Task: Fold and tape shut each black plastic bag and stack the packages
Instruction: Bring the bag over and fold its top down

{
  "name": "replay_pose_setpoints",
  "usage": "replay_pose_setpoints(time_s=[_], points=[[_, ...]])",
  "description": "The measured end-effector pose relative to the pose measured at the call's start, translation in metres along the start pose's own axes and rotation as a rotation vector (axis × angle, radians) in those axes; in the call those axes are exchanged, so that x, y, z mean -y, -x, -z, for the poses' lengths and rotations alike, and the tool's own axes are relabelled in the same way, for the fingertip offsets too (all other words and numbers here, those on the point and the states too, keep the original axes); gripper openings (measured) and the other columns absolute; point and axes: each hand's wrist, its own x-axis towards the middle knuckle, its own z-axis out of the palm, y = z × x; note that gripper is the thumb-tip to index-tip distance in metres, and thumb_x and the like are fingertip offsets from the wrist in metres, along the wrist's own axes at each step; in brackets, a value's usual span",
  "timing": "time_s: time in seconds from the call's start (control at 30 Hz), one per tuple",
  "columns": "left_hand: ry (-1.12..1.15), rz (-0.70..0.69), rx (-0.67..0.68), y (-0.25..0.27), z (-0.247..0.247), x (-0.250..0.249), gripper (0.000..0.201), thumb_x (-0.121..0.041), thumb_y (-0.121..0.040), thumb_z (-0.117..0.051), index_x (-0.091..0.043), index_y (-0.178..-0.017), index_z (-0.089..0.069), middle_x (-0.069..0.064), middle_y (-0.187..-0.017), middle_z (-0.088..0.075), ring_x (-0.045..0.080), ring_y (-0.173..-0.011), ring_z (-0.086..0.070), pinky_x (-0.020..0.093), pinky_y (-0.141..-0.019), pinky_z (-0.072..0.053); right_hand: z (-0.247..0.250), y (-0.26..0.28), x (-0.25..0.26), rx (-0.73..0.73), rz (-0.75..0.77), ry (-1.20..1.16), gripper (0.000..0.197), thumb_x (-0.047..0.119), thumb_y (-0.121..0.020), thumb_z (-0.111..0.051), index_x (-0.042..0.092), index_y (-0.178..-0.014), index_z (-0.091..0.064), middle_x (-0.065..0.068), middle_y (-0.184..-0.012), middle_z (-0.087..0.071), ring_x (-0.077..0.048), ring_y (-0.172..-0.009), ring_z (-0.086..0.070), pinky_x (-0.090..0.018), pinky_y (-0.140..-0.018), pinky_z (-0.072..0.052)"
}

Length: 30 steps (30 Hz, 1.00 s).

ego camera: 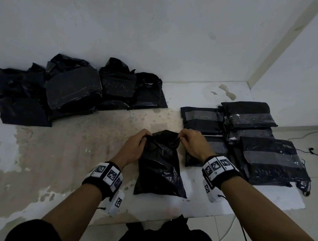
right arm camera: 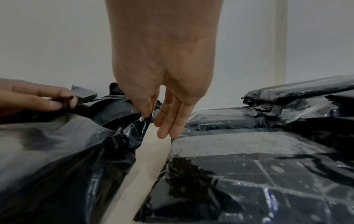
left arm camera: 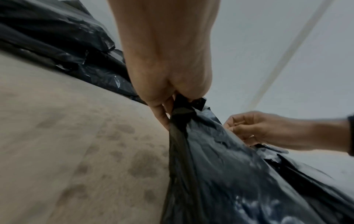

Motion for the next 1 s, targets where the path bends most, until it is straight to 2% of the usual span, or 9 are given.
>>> replay_pose_setpoints(time_s=[0.1, 0.17, 0.27, 0.37, 0.47, 0.57, 0.77, 0.87, 1.0], points=[[-0.134, -0.052, 0.1, 0.002, 0.003, 0.005, 0.057, 0.007, -0.095, -0.037, -0.029, -0.136, -0.052, -0.004, -0.129, -0.052, 0.017, -0.108, -0.058, 0.032, -0.093, -0.051, -0.001, -0.003, 0.008, 0.02, 0.003, -0.007, 0.011, 0.015, -0.094, -0.058, 0.02, -0.098, -0.068, -0.006, -0.096, -0.066, -0.027, -0.087, -0.062, -0.041, -0.076, -0.053], [-0.32, -0.098, 0.177, -0.002, 0.009, 0.005, 0.064, 0.005, -0.094, -0.039, -0.034, -0.143, -0.048, -0.006, -0.133, -0.042, 0.024, -0.096, -0.06, 0.037, -0.08, -0.055, 0.0, -0.006, 0.014, 0.01, 0.004, 0.002, 0.011, 0.015, -0.094, -0.058, 0.019, -0.099, -0.068, -0.005, -0.096, -0.067, -0.026, -0.087, -0.062, -0.04, -0.075, -0.052], [-0.451, -0.082, 0.189, -0.009, 0.019, 0.001, 0.054, 0.0, -0.095, -0.043, -0.029, -0.139, -0.055, -0.003, -0.126, -0.043, 0.027, -0.081, -0.059, 0.042, -0.069, -0.053, 0.002, -0.009, 0.017, -0.016, 0.005, -0.01, 0.012, 0.012, -0.094, -0.056, 0.016, -0.098, -0.067, -0.007, -0.096, -0.069, -0.027, -0.086, -0.063, -0.041, -0.074, -0.052], [-0.537, -0.007, 0.175, -0.013, 0.025, -0.001, 0.036, -0.014, -0.095, -0.05, -0.026, -0.129, -0.058, -0.002, -0.116, -0.048, 0.025, -0.083, -0.057, 0.04, -0.074, -0.051, 0.001, -0.009, 0.019, -0.002, 0.015, -0.017, 0.014, 0.013, -0.094, -0.055, 0.02, -0.097, -0.066, -0.006, -0.093, -0.067, -0.027, -0.083, -0.063, -0.042, -0.075, -0.054], [-0.563, -0.064, 0.162, -0.014, 0.026, -0.003, 0.017, -0.028, -0.098, -0.056, -0.023, -0.115, -0.058, -0.002, -0.107, -0.055, 0.023, -0.09, -0.058, 0.038, -0.078, -0.049, -0.001, -0.008, 0.022, 0.0, 0.022, -0.011, 0.008, 0.02, -0.092, -0.06, 0.021, -0.097, -0.066, -0.003, -0.096, -0.065, -0.025, -0.086, -0.063, -0.039, -0.076, -0.054], [-0.429, -0.08, 0.113, -0.014, 0.031, -0.004, 0.007, -0.03, -0.101, -0.056, -0.025, -0.105, -0.06, -0.002, -0.098, -0.066, 0.018, -0.083, -0.06, 0.038, -0.074, -0.05, -0.003, -0.006, 0.022, 0.031, 0.064, 0.081, 0.02, 0.037, -0.093, -0.067, 0.022, -0.106, -0.065, 0.0, -0.101, -0.062, -0.022, -0.088, -0.061, -0.037, -0.078, -0.052], [0.214, 0.123, -0.114, -0.012, 0.037, 0.002, 0.021, -0.017, -0.106, -0.046, -0.023, -0.099, -0.064, -0.015, -0.091, -0.065, 0.01, -0.089, -0.063, 0.029, -0.079, -0.053, -0.003, -0.009, 0.021, -0.011, 0.113, -0.088, 0.014, 0.026, -0.098, -0.063, 0.019, -0.103, -0.074, -0.005, -0.094, -0.066, -0.023, -0.081, -0.064, -0.043, -0.079, -0.055], [0.269, 0.189, -0.203, -0.007, 0.03, 0.004, 0.022, -0.017, -0.107, -0.043, -0.025, -0.1, -0.062, -0.007, -0.095, -0.065, 0.02, -0.093, -0.063, 0.044, -0.082, -0.054, -0.003, -0.007, 0.021, 0.028, 0.117, -0.136, 0.013, 0.02, -0.098, -0.063, 0.018, -0.103, -0.075, -0.002, -0.096, -0.065, -0.019, -0.08, -0.064, -0.038, -0.08, -0.054], [0.351, 0.238, -0.267, 0.002, 0.022, -0.006, 0.011, -0.024, -0.105, -0.051, -0.028, -0.115, -0.053, -0.003, -0.104, -0.062, 0.014, -0.093, -0.064, 0.03, -0.078, -0.053, -0.004, -0.006, 0.028, 0.011, 0.103, -0.184, 0.011, 0.015, -0.095, -0.064, 0.018, -0.099, -0.074, 0.0, -0.097, -0.063, -0.016, -0.079, -0.061, -0.035, -0.081, -0.054]])
